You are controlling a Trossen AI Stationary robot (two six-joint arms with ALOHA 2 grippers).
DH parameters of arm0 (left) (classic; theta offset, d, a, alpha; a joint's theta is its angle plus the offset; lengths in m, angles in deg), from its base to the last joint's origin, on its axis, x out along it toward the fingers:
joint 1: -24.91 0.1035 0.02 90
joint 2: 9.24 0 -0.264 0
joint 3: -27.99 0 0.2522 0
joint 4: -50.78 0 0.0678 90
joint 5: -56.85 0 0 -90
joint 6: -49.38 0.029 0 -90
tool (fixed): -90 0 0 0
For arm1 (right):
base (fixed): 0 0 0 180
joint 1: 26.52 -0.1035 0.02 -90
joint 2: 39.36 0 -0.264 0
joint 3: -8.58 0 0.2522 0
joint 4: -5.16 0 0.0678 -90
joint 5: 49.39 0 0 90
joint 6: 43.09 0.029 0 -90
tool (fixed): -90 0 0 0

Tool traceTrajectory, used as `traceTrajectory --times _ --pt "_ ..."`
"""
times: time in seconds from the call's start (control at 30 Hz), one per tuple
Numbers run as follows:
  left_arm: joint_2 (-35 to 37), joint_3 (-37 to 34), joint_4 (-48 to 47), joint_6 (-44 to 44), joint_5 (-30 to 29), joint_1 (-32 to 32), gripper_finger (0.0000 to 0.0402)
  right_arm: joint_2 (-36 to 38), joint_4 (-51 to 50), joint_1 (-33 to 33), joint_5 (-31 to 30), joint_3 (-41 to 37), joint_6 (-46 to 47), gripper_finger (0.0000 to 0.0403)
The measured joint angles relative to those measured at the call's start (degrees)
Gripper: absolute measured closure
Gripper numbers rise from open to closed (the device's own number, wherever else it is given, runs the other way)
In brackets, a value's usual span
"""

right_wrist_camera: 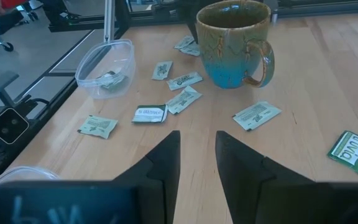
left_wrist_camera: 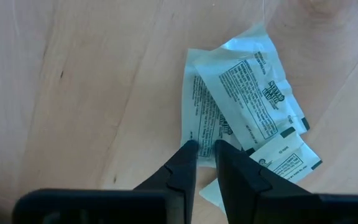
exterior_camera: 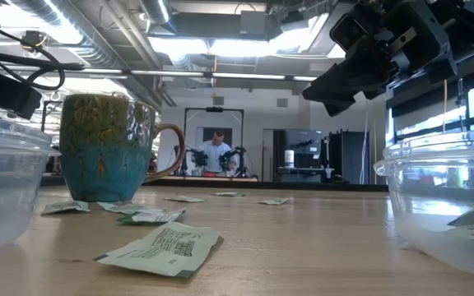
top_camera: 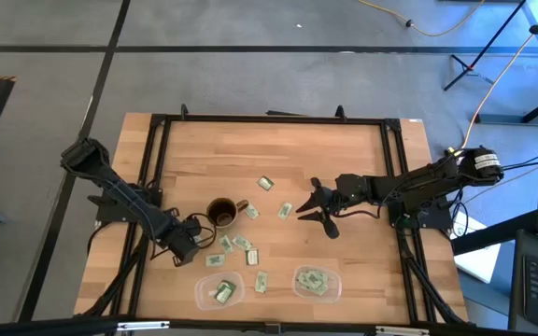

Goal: Pick and place items into bin
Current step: Put the white stevia packet into the right transparent bin

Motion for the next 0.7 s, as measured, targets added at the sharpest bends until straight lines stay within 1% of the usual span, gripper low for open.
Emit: traceTrajectory --times 0.2,0.33,0.43,0.63,0.7 --pt "-0.02 -0.02 0.48 0.21 0.32 0.00 0.0380 0.00 -0.03 -0.01 -0.02 0.00 0.00 0.0298" --pt "0.44 0.62 -0.41 2.58 0.73 0.00 0.0396 0.00 -0.02 0.01 -0.02 0.01 -0.01 0.0298" --pt "1.05 2.16 -4.76 3.25 2.07 -0.09 0.0397 0.00 -0.03 0.00 -0.02 0.02 0.00 0.0298" --pt "2.25 6.14 -15.72 0.90 1.53 -0.04 0.0399 -0.02 -0.23 -0.01 -0.02 0.02 0.04 0.0298" --pt "2.27 7.38 -17.33 0.92 1.35 -0.04 0.0399 -0.02 -0.22 -0.01 -0.02 0.02 0.04 0.0298"
